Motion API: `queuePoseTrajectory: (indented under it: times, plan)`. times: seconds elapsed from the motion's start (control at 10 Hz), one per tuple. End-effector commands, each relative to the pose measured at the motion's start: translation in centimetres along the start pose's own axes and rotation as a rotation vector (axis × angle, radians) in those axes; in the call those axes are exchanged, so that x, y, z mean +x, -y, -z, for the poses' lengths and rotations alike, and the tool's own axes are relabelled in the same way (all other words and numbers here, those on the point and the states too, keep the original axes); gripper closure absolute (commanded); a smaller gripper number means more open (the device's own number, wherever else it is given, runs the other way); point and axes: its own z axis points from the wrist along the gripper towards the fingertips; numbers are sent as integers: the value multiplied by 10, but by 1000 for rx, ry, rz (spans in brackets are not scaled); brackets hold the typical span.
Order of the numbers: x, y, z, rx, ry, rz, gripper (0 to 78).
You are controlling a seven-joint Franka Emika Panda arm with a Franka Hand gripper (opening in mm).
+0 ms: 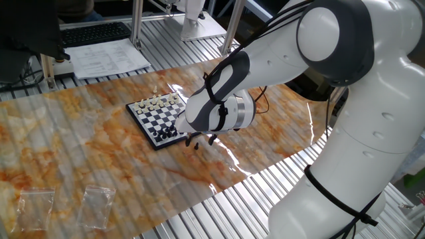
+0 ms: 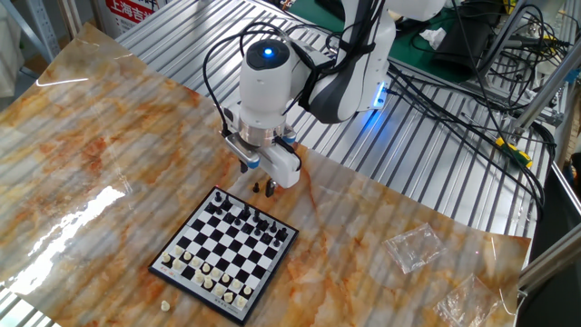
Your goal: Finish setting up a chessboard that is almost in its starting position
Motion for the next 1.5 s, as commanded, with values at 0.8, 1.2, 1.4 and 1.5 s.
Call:
queuePoseTrajectory:
  times: [0.8,1.2,1.4,1.5]
  plan:
    - [-1,0,1,2,3,1,761]
    - [-1,-1,4,6,2,-22,761]
    - [-1,-1,9,8,-5,-31,761]
    - [-1,-1,10,9,-3,-42,761]
